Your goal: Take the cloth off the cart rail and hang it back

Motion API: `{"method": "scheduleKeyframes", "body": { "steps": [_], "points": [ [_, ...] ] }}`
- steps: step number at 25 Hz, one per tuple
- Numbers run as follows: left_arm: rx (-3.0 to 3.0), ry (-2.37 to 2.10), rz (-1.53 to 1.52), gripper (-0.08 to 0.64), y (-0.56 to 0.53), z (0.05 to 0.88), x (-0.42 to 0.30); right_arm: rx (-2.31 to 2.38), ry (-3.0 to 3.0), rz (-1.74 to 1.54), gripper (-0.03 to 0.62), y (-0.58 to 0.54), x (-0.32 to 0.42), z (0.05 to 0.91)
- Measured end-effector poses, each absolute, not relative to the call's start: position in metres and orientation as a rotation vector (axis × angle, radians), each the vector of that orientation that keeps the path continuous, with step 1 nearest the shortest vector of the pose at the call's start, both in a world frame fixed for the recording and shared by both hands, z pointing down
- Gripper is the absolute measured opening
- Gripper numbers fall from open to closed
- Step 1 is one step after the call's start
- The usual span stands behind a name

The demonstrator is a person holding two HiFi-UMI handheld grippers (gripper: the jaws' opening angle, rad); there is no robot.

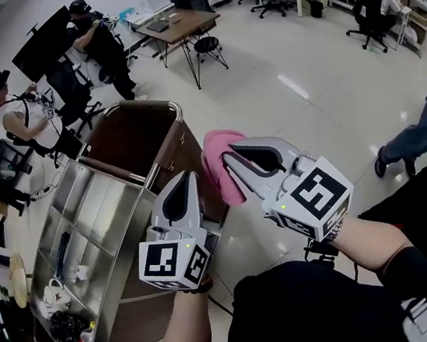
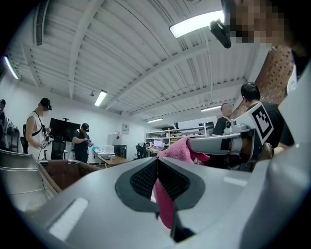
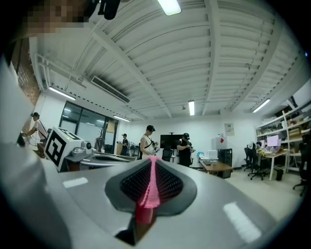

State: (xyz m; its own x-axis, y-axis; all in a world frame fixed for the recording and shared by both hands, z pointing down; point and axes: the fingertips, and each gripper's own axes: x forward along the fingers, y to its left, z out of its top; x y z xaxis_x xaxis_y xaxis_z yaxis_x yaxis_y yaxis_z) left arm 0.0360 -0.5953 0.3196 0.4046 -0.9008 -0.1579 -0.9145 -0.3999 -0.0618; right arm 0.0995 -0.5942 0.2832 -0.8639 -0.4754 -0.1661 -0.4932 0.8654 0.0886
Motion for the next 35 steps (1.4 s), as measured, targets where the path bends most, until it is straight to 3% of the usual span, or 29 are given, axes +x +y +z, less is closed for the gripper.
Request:
{"method": "scheduleKeyframes", "body": {
  "steps": [9,21,35],
  "points": [
    [-2.447,1.723,0.150,0.004,-0.647,0.339,0.024,-0.652,2.898,0.182,0.021,-0.649,0.085,0.298],
    [-2.368,1.807,0.168,0.003,-0.750,0.324,-0.051,-0.561,2.918,0.210,0.021,-0.760,0.006,0.287],
    [-2.275,1.933,0.143,0.003,-0.799,0.329,-0.104,-0.421,2.942,0.186,0.021,-0.824,-0.055,0.294]
  ]
}}
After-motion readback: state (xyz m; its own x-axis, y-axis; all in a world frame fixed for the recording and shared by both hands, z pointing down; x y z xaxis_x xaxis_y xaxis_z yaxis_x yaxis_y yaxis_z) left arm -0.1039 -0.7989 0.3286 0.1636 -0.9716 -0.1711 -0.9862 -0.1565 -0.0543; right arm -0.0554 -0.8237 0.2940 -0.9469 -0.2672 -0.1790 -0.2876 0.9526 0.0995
